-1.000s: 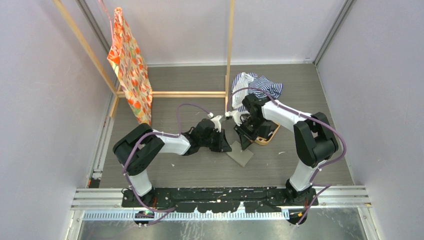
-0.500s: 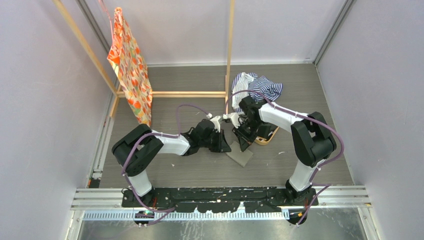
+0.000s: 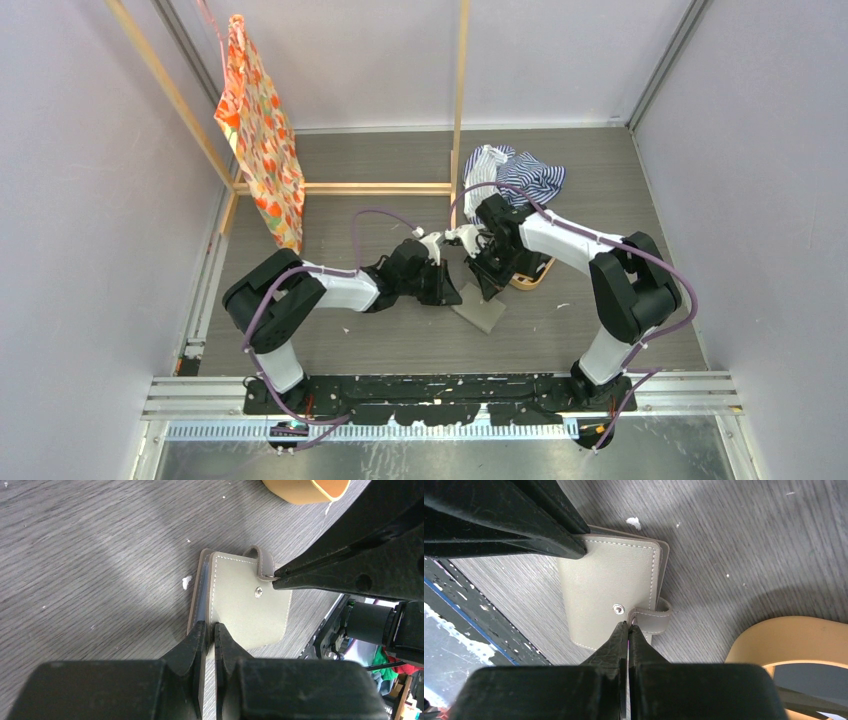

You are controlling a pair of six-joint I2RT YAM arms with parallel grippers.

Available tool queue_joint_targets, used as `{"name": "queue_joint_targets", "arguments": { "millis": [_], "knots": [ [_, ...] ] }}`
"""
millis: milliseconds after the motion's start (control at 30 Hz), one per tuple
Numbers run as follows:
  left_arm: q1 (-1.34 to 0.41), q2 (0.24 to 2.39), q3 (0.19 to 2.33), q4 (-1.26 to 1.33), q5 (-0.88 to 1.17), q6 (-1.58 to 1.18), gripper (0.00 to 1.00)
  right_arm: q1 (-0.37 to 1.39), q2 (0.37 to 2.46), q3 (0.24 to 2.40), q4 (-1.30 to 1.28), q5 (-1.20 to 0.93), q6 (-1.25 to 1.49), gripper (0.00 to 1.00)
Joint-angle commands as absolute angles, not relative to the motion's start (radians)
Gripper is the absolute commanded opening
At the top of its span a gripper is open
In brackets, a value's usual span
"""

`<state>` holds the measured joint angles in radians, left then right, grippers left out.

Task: Put the credit cards into the card holder
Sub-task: Close the card holder at the center of the board.

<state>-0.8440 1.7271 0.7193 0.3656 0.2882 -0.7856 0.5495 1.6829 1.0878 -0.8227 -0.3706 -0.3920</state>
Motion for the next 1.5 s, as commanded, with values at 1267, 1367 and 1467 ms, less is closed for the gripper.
{"name": "queue_joint_targets", "arguments": {
  "millis": [1267,1367,1467],
  "knots": [
    [-0.847,1.708,0.696,0.369,0.273,-0.791,0.08,0.723,1.652,1.063,-0.737,-0.287,-0.416,0.03],
    [-0.847,1.708,0.695,0.371,0.274,-0.790,0.08,0.733,1.654,1.063,-0.733,-0.276,-0.417,0.03],
    [-0.847,1.707,0.693,0.372,0.273,-0.790,0.08,0.735,1.641,1.057,-0.709,-0.239,-0.404,0.03]
  ]
}}
